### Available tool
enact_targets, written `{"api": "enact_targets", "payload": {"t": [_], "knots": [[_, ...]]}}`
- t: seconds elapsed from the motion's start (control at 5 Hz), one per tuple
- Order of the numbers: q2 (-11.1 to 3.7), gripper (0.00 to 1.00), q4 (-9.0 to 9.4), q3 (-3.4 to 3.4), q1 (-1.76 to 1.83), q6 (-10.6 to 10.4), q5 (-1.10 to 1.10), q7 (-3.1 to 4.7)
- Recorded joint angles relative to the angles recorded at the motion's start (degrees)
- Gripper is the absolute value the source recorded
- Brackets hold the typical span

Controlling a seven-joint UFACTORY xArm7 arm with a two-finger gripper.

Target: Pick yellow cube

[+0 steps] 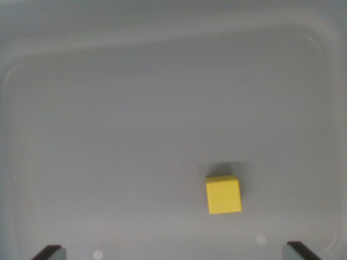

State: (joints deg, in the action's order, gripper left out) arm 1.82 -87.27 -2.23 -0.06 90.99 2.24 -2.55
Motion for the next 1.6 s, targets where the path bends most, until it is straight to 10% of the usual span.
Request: {"api": "enact_targets", "payload": {"t": [1.6], "knots": [[-0.34, 0.0, 0.96, -0.15, -0.01, -1.19, 0.13, 0.51]]}}
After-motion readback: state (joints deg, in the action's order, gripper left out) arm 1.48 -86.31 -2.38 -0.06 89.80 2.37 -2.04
